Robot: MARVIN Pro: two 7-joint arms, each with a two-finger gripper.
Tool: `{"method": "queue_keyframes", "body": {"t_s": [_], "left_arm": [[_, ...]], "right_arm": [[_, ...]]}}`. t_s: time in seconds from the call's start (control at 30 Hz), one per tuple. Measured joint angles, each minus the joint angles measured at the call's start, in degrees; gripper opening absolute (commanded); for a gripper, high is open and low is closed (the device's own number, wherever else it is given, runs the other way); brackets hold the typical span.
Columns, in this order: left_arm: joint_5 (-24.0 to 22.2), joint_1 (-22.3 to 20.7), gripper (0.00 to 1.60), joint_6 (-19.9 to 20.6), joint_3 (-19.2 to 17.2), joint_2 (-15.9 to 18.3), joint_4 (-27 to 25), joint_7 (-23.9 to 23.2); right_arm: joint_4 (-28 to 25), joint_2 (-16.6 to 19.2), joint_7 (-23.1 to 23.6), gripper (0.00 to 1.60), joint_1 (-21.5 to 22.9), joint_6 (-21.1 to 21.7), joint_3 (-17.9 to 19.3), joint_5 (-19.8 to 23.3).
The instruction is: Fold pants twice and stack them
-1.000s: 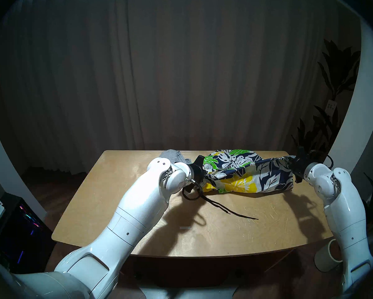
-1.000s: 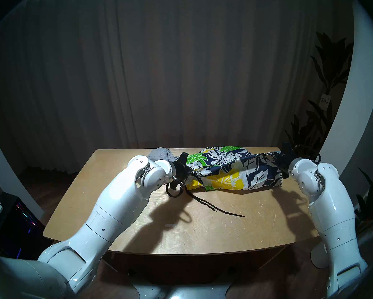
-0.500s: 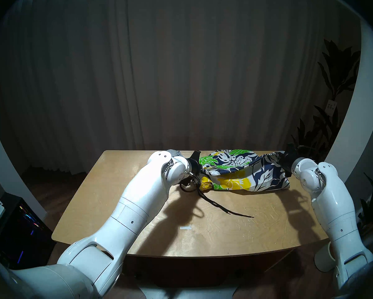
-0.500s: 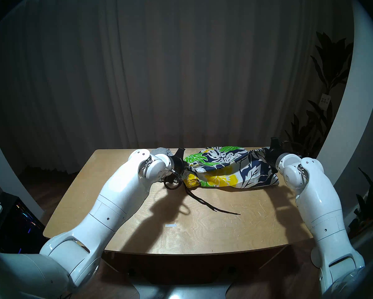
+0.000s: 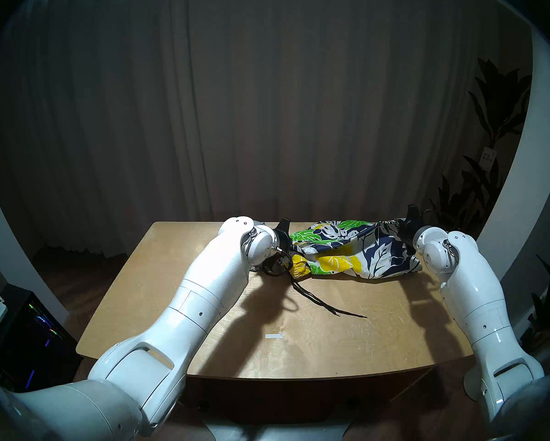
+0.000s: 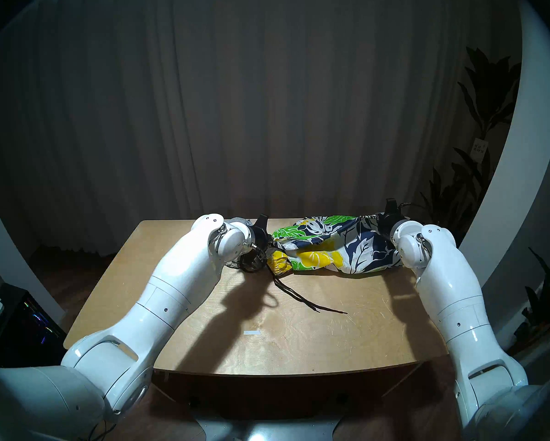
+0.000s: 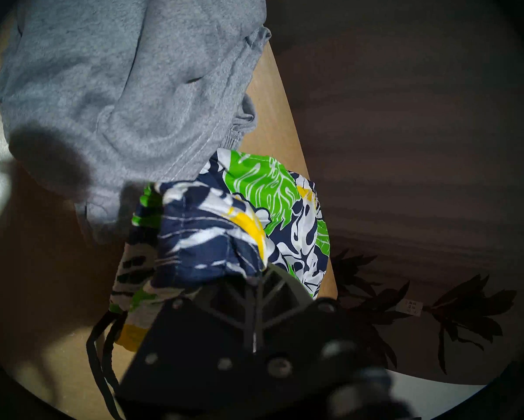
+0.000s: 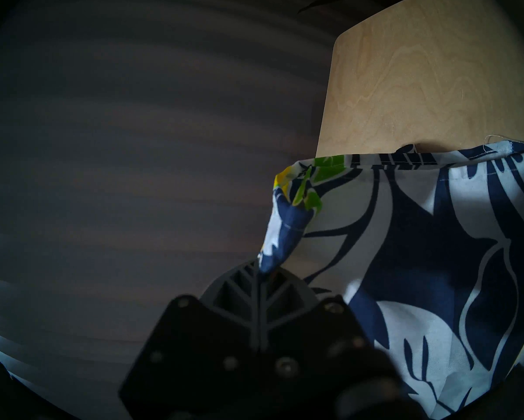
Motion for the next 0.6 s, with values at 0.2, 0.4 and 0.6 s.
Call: {"method": "queue_keyframes", "body": {"t_s": [0.2,0.4,0.6], "left_arm": [[0.5,-1.5,0.00,-0.3,-0.2,-0.8,2.4,-0.3],[1.0,-3.1,0.00,-0.6,-0.4,-1.7,4.8,-0.6],[1.5,-4.8,0.20,-0.9,-0.7,-2.6,7.5,-1.0]], "right_arm": [[3.3,-1.8,0.0,0.00,3.1,-1.4,-1.6,-1.1],[6.8,-3.5,-0.2,0.00,6.3,-2.8,-3.1,-2.3],[10.4,-5.2,-0.3,0.00,9.5,-4.3,-4.5,-3.7]]}}
